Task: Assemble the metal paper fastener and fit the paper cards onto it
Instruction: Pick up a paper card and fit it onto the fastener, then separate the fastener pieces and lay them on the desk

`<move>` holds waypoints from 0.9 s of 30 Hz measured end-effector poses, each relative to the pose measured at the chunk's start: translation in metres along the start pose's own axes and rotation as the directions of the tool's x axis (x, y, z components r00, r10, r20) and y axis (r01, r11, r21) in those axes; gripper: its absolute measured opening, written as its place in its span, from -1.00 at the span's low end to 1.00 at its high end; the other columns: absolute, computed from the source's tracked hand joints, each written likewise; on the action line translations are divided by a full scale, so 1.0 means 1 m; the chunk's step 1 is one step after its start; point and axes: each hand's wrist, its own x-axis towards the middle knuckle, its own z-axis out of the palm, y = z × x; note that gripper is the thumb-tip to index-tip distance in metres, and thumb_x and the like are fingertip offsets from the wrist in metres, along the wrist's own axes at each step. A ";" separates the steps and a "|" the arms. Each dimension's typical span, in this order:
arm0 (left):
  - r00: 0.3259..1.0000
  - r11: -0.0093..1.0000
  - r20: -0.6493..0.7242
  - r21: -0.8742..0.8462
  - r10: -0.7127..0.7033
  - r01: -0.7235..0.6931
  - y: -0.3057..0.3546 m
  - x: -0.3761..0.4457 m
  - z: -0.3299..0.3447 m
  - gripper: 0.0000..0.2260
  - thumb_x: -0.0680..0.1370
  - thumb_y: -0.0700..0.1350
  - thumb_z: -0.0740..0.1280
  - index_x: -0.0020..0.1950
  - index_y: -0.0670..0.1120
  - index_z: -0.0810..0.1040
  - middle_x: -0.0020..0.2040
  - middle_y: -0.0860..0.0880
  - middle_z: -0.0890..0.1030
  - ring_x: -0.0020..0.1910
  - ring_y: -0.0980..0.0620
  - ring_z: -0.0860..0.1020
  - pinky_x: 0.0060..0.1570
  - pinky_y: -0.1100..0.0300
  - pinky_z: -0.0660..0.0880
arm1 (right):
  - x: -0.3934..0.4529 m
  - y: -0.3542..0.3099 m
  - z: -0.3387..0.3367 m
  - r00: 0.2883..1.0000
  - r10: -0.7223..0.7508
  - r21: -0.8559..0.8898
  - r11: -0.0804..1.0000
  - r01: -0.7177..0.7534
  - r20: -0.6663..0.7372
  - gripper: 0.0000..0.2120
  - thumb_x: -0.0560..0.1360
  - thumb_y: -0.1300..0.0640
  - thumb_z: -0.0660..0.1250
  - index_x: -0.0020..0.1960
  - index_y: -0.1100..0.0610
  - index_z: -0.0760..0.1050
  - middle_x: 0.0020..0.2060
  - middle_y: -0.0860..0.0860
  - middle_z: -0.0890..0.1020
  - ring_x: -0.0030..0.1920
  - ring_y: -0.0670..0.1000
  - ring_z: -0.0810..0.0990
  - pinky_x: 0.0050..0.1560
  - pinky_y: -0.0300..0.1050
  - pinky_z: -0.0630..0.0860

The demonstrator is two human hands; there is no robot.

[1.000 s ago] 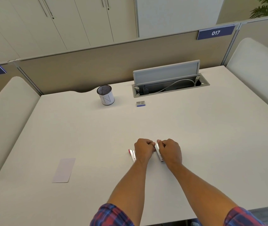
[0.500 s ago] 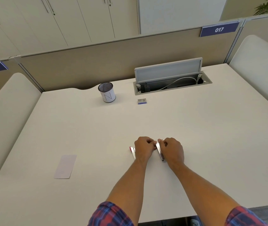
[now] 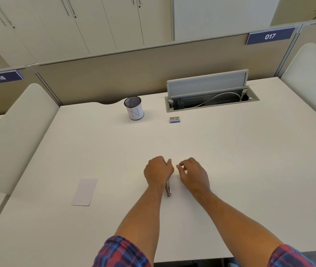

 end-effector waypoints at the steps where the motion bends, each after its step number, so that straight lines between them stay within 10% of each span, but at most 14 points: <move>1: 0.999 0.998 0.026 0.057 -0.038 0.037 -0.005 0.001 -0.004 -0.66 0.50 0.20 0.28 -0.24 -0.05 0.55 -0.30 0.04 0.62 -0.27 -0.05 0.59 -0.31 0.20 0.39 | 0.002 -0.004 0.003 0.998 0.010 -0.014 1.000 -0.009 0.060 -0.80 0.60 0.00 0.34 0.06 0.11 0.64 -0.01 0.00 0.62 -0.02 0.05 0.63 -0.08 -0.01 0.57; 8: 0.940 0.983 0.288 0.020 -0.183 0.185 -0.031 -0.003 -0.013 -0.67 0.50 0.14 0.31 -0.28 -0.10 0.45 -0.32 -0.04 0.63 -0.37 -0.06 0.61 -0.30 0.20 0.48 | 0.005 -0.024 0.021 0.944 0.084 -0.173 0.984 -0.029 0.320 -0.57 0.66 -0.11 0.15 -0.13 0.18 0.58 -0.05 0.07 0.59 -0.05 0.11 0.61 -0.10 -0.02 0.53; 14: 0.882 0.935 0.425 -0.181 -0.205 0.304 -0.029 -0.006 -0.022 -0.79 0.41 -0.07 0.24 -0.33 -0.16 0.55 -0.40 -0.11 0.68 -0.50 -0.06 0.60 -0.29 0.17 0.59 | 0.005 -0.037 0.032 0.929 0.106 0.028 0.992 -0.124 0.355 -0.78 0.63 0.03 0.19 0.06 0.11 0.55 0.00 -0.01 0.61 -0.03 0.07 0.61 -0.04 -0.01 0.54; 22: 0.783 0.474 0.589 -0.642 -0.199 0.603 -0.038 0.001 -0.023 -0.72 0.61 -0.15 0.22 0.00 -0.26 0.69 -0.14 -0.20 0.74 -0.19 -0.13 0.73 -0.16 0.03 0.68 | 0.008 -0.051 0.038 0.938 0.139 0.450 0.849 -0.278 0.318 -0.71 0.66 0.07 0.23 0.37 0.04 0.47 0.08 -0.06 0.65 0.08 -0.05 0.62 0.13 -0.17 0.52; 27: 0.793 0.211 0.603 -0.767 -0.084 0.605 -0.031 -0.005 -0.025 -0.78 0.58 -0.18 0.27 0.00 -0.18 0.72 -0.01 -0.18 0.73 -0.05 -0.11 0.71 -0.11 0.08 0.63 | 0.018 -0.060 0.034 0.963 0.119 0.461 0.859 -0.221 0.242 -0.83 0.63 -0.09 0.27 -0.06 -0.06 0.55 -0.09 -0.11 0.62 -0.06 -0.16 0.60 -0.07 -0.17 0.50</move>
